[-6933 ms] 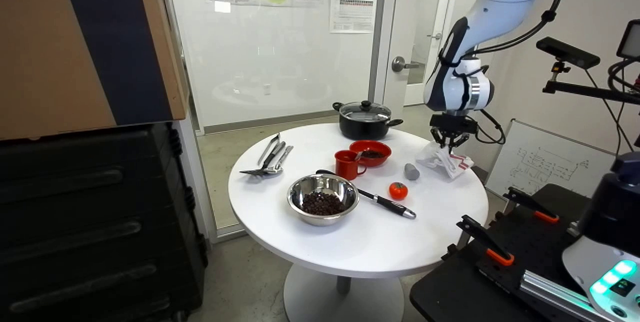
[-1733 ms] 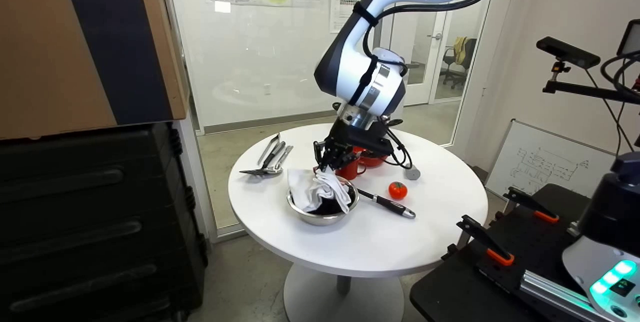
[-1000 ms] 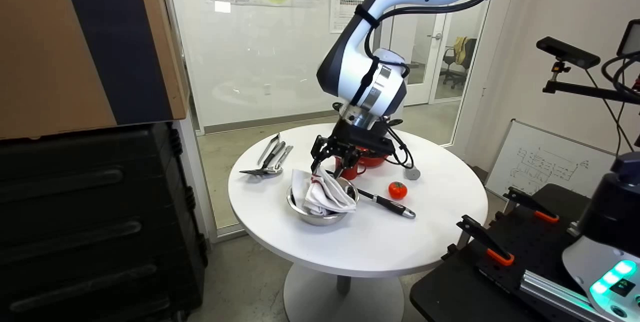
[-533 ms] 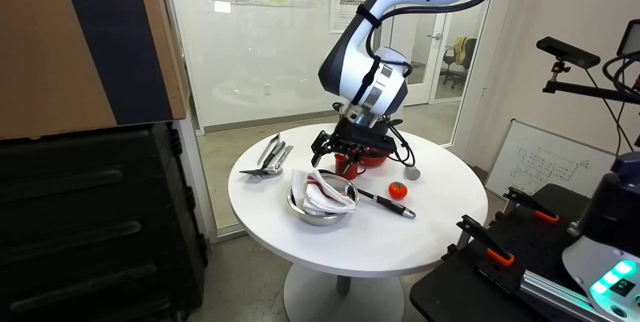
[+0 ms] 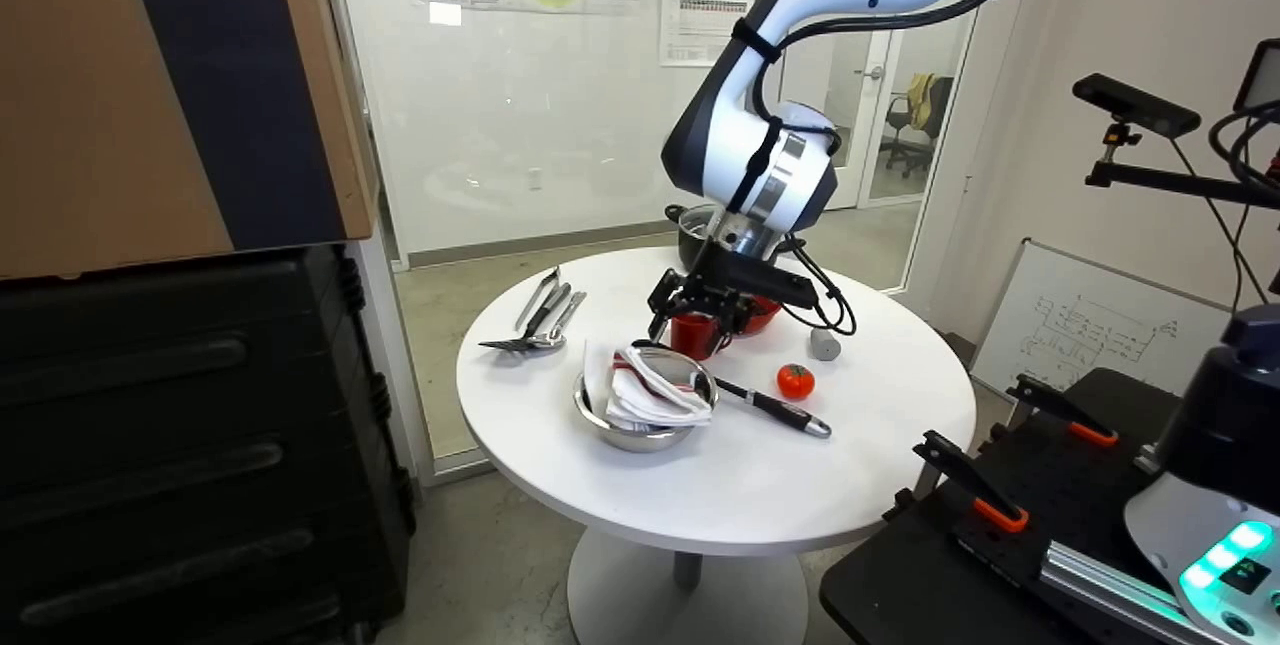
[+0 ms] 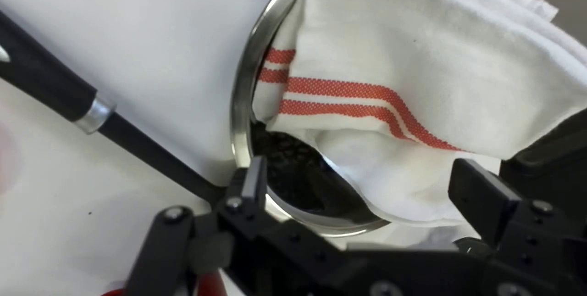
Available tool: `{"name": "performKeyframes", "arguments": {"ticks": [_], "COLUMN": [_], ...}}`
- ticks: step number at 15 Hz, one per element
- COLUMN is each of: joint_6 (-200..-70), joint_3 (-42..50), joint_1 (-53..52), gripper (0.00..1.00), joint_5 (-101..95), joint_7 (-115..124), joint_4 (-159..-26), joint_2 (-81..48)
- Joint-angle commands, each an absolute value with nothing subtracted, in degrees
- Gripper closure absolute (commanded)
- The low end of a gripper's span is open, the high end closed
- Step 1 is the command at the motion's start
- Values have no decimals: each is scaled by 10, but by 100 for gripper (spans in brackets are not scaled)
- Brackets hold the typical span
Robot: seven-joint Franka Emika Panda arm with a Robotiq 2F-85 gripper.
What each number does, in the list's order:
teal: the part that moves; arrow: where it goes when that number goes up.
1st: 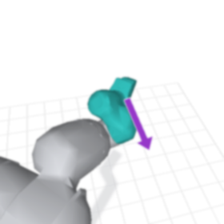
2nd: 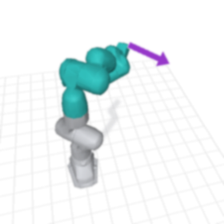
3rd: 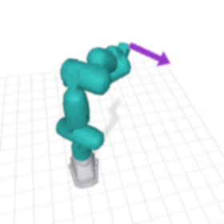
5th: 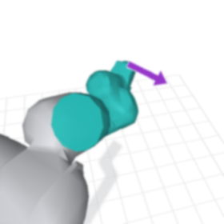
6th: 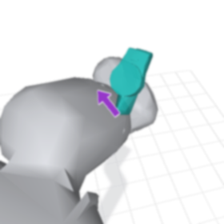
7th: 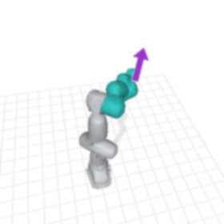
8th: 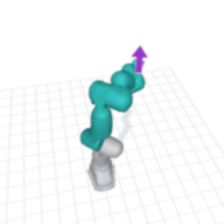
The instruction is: Put the red and white towel in the silver bowl
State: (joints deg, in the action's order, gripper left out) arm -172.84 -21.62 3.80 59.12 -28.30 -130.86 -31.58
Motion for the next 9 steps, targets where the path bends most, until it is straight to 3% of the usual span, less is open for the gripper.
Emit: {"name": "performKeyframes", "arguments": {"ticks": [1, 9], "joint_6": [-1639, -1622], "joint_3": [-245, -259], "joint_1": [84, 99], "gripper": [0, 0], "joint_5": [605, 606], "joint_7": [-306, -307], "joint_4": [-1355, -1369], "joint_2": [-238, -208]}}
